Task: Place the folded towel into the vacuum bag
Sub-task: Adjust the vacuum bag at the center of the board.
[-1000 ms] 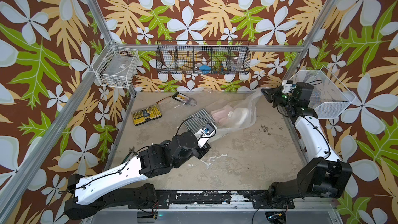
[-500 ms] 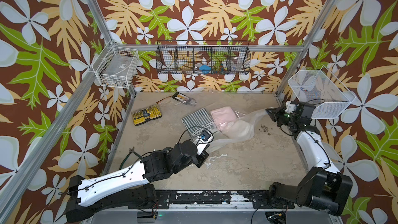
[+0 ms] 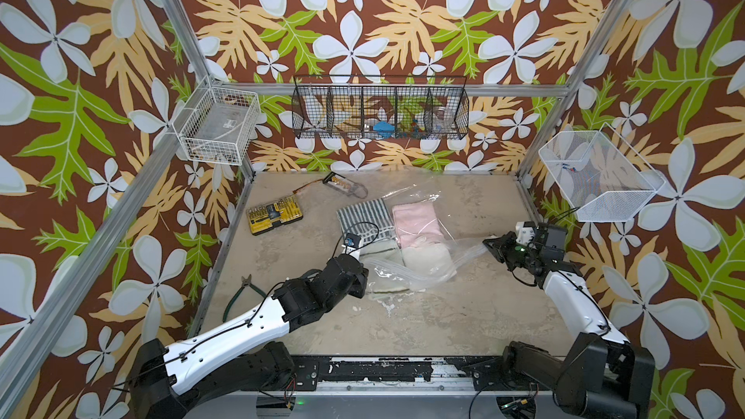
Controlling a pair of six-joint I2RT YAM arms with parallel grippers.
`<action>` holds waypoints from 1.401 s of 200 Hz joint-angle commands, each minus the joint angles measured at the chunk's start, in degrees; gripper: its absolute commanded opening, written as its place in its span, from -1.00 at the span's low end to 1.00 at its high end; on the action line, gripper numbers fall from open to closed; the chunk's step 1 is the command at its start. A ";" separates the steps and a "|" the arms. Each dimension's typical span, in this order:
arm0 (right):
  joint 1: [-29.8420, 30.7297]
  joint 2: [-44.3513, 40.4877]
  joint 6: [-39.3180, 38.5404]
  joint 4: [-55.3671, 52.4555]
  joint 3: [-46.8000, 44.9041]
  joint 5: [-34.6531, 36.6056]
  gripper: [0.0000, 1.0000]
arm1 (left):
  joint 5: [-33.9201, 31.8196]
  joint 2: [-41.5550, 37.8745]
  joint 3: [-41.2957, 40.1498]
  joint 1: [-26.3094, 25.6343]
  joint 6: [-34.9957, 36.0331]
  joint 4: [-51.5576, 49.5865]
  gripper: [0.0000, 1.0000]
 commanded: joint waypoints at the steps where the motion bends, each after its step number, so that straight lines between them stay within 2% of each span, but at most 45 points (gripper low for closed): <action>1: 2.01 -1.20 -0.74 -1.05 -1.82 2.10 -1.00 | 2.06 1.73 0.88 3.60 -0.68 1.78 -1.00; 42: 6.69 -5.16 -0.69 -2.21 -3.09 2.96 -0.99 | 3.49 4.66 2.43 10.81 1.67 -0.25 -1.00; 64: 7.03 -6.12 -5.16 -6.71 0.74 5.39 -0.58 | 5.12 3.99 3.96 11.76 2.32 -1.85 -1.00; 81: 6.88 -5.03 -11.40 -12.36 6.75 11.66 -0.30 | 6.54 3.45 5.35 11.76 2.56 -4.15 -1.00; 114: 7.29 -1.90 -21.06 -19.08 18.05 20.36 -0.03 | 7.46 1.61 7.76 11.76 2.80 -9.28 -1.00; 131: 9.62 -0.41 -23.93 -21.39 22.30 23.60 0.04 | 9.56 0.17 9.20 11.76 2.30 -10.98 -0.99; 159: 16.83 1.17 -25.58 -23.17 25.33 30.08 0.07 | 13.82 0.57 13.89 11.76 1.55 -13.53 -0.81; 183: 22.35 1.93 -23.94 -20.84 23.98 28.07 0.08 | 18.94 2.19 17.18 11.76 1.27 -13.83 -0.49; 200: 28.14 3.98 -22.90 -19.81 23.62 28.73 0.09 | 22.50 2.86 16.76 11.76 1.44 -11.23 -0.35; 238: 39.09 10.31 -18.23 -15.82 22.96 29.55 0.05 | 28.91 5.51 11.63 11.67 -1.09 -2.40 -0.28; 254: 40.21 12.86 -17.19 -15.18 20.76 26.05 -0.04 | 30.60 7.70 8.68 10.47 -2.94 2.53 -0.28; 280: 40.48 12.58 -15.07 -11.01 11.34 25.52 -0.20 | 29.73 12.49 4.59 6.42 -4.96 8.92 -0.28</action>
